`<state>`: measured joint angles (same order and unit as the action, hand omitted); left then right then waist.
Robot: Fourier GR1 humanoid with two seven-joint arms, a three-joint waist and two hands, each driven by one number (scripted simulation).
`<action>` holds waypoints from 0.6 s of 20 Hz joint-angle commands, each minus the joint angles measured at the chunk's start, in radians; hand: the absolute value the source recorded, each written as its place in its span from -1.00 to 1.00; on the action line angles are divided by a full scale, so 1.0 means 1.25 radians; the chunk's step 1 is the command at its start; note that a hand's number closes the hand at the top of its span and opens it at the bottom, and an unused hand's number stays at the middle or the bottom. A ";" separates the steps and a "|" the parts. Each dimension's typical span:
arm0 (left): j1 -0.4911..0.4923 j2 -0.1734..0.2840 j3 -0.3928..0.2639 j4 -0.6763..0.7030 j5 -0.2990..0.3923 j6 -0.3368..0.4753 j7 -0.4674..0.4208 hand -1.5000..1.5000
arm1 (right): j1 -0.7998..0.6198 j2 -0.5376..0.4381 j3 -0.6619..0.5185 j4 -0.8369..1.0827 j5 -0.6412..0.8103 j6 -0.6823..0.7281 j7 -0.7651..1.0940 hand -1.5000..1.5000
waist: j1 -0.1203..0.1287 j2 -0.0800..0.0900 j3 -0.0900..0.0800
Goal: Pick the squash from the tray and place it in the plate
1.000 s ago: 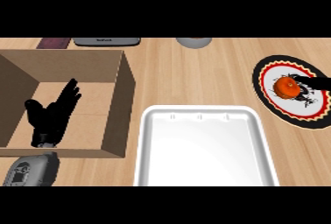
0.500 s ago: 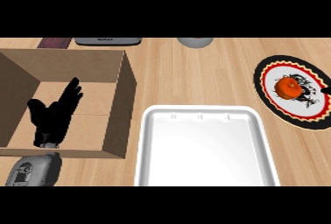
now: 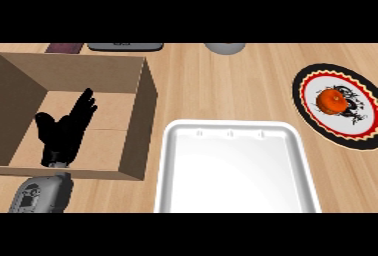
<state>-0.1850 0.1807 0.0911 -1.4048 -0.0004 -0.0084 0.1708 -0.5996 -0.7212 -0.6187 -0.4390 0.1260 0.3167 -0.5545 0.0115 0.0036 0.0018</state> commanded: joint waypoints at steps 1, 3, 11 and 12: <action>0.027 -0.002 0.008 0.049 -0.005 -0.015 -0.072 0.00 | 0.011 -0.025 0.003 0.060 -0.004 0.002 -0.051 -1.00 | 0.001 0.002 0.000; 0.004 0.022 0.025 0.029 0.021 -0.041 -0.033 0.00 | 0.031 -0.061 0.007 0.068 -0.002 0.026 -0.076 -1.00 | 0.001 0.001 0.000; -0.021 -0.004 -0.004 -0.004 -0.019 0.006 0.031 0.00 | 0.014 -0.138 0.017 0.144 0.012 0.032 -0.071 -1.00 | 0.004 0.003 0.000; -0.008 0.021 0.033 -0.012 0.024 -0.030 0.019 0.00 | 0.040 -0.120 0.030 0.135 0.019 0.018 -0.088 -1.00 | 0.003 0.002 0.000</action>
<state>-0.1875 0.1890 0.1039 -1.4256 0.0082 -0.0281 0.1946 -0.5637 -0.8489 -0.5982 -0.2891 0.1391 0.3436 -0.6580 0.0169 0.0066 0.0020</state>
